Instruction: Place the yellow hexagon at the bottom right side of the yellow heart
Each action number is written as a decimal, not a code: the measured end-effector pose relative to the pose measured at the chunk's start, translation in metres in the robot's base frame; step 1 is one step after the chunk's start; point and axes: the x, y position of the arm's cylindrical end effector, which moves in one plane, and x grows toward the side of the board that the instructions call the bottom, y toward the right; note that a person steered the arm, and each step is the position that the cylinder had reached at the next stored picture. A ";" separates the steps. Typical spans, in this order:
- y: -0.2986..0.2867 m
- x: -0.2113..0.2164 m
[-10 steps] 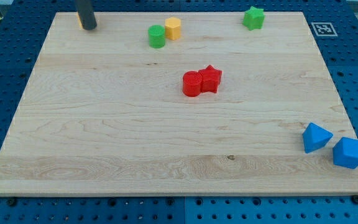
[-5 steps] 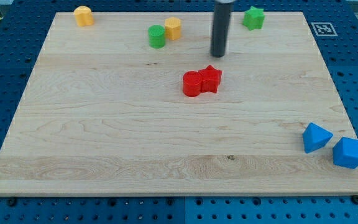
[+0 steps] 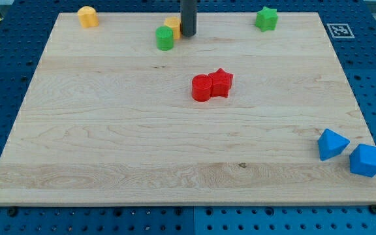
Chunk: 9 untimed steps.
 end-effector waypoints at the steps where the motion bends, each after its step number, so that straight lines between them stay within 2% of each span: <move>1: -0.001 -0.003; 3: -0.025 0.004; 7: -0.127 0.008; 9: -0.125 0.010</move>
